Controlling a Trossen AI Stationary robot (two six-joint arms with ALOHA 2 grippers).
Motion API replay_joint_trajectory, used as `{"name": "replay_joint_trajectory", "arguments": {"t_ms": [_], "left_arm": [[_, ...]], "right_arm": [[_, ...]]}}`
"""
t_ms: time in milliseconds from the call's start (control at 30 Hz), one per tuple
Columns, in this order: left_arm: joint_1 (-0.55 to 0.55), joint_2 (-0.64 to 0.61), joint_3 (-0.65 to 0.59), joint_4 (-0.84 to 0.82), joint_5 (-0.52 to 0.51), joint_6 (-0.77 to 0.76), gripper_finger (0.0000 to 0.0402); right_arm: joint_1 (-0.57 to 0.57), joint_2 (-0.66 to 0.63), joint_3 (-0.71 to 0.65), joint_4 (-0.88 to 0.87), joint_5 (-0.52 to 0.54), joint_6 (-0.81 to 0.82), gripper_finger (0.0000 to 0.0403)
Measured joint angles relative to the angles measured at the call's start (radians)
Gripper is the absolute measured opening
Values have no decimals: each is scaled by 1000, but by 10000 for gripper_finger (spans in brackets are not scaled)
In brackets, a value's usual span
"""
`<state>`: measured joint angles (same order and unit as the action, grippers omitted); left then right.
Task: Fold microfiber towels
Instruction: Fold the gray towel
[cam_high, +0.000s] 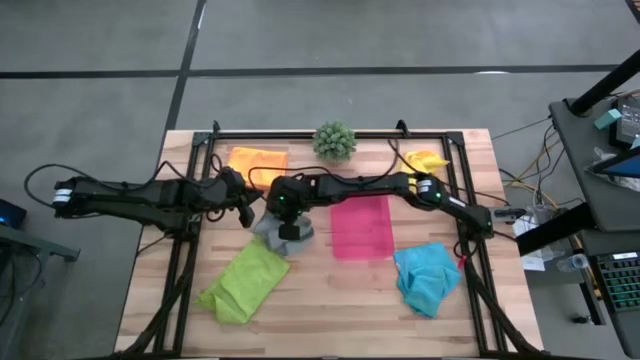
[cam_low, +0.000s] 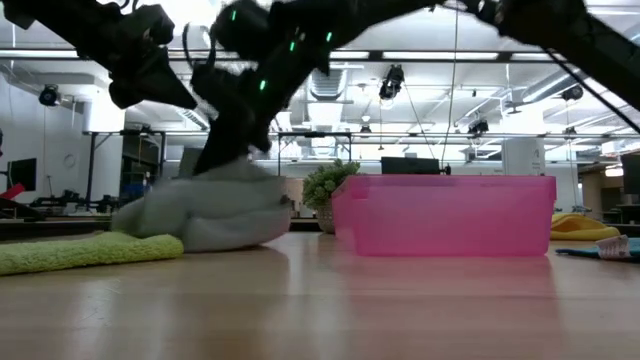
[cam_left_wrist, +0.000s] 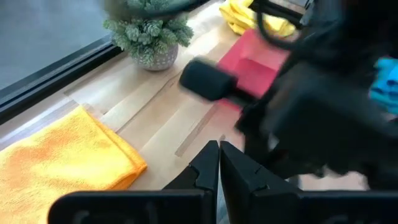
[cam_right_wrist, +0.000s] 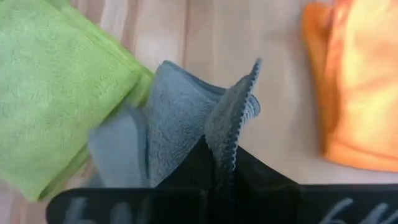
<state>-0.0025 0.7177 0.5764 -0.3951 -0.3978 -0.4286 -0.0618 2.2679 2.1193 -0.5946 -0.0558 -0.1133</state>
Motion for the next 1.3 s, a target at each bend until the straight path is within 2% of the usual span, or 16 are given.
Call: {"name": "replay_joint_trajectory", "arguments": {"t_ms": [267,567,833,1100,1300], "left_arm": [[0,0,11,73,0,21,0],[0,-8,17,166,31,27,0],[-2,-4,-1,206,313,116,0],[-3,0,-10,208,427,148,0],[-7,18,-10,210,525,147,0]], "right_arm": [[45,-212,-162,27,60,-36,9],[129,-455,-542,408,60,-63,9],[193,-557,-850,818,74,-162,9],[212,-557,-1045,1142,85,-186,9],[210,-557,-1110,1233,86,-152,9]]}}
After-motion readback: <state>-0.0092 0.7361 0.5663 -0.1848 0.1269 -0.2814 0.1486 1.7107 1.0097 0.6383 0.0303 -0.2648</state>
